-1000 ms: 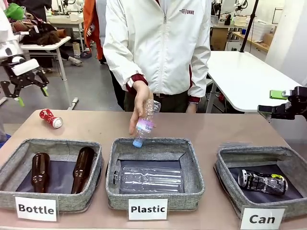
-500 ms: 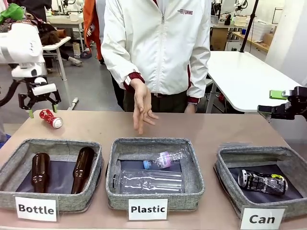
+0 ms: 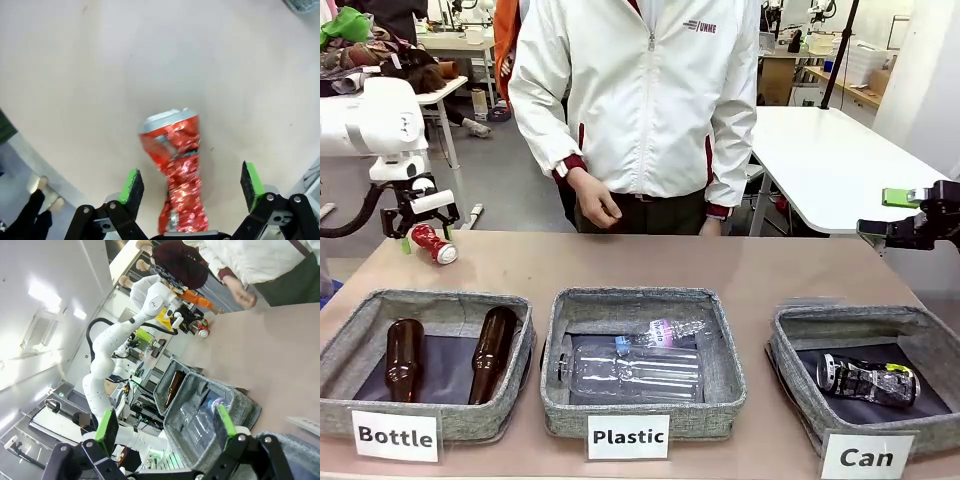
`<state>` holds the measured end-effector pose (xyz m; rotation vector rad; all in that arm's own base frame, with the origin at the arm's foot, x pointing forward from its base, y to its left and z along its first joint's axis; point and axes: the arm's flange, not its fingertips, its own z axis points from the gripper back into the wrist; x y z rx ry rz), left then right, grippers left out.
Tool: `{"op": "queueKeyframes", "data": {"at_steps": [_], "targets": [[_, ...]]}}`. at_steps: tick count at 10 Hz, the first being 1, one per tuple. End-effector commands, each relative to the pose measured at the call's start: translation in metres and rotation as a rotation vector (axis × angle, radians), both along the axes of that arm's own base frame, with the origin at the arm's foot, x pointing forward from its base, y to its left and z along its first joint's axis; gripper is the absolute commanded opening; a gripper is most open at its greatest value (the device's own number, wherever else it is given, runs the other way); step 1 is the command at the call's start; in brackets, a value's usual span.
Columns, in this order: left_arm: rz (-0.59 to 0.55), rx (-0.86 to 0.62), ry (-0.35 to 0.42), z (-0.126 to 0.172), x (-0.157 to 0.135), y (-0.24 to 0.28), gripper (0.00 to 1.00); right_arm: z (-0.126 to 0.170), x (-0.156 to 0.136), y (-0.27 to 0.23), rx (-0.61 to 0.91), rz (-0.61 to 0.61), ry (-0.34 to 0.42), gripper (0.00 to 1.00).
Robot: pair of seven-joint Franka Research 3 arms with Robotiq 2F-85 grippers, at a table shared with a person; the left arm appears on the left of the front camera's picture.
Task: Sort the can waste into the basket.
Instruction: Pick up the can waste from the table and place it in the right Fabric basket.
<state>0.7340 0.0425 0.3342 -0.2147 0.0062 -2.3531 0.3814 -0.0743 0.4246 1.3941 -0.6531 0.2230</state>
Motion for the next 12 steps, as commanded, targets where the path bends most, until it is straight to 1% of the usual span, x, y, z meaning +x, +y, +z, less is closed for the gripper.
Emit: {"op": "queueKeyframes", "data": {"at_steps": [1, 2, 4, 7, 8, 9, 10, 12], "targets": [[0.036, -0.01, -0.001, 0.004, 0.007, 0.002, 1.0, 0.001, 0.001, -0.002, -0.005, 0.007, -0.02, 1.0], [0.043, 0.011, 0.006, 0.0, 0.008, 0.002, 1.0, 0.001, 0.001, -0.002, -0.005, 0.007, -0.02, 1.0], [0.029, 0.005, 0.03, -0.006, 0.009, 0.0, 1.0, 0.001, 0.001, -0.002, -0.005, 0.007, -0.02, 1.0], [0.055, 0.047, 0.04, -0.014, 0.011, -0.001, 1.0, 0.001, 0.001, -0.002, -0.005, 0.007, -0.02, 1.0], [0.042, 0.056, 0.05, -0.015, 0.01, -0.001, 0.42, 0.001, 0.001, -0.002, -0.005, 0.007, -0.02, 1.0], [0.042, 0.058, 0.052, -0.014, 0.009, -0.001, 0.41, 0.001, 0.001, -0.002, -0.005, 0.007, -0.02, 1.0], [0.044, 0.056, 0.053, -0.013, 0.009, -0.002, 0.0, 0.001, 0.001, -0.002, -0.005, 0.007, -0.02, 1.0], [0.058, 0.078, 0.046, -0.014, 0.011, -0.002, 0.0, 0.001, 0.001, -0.002, -0.005, 0.007, -0.02, 1.0]]}}
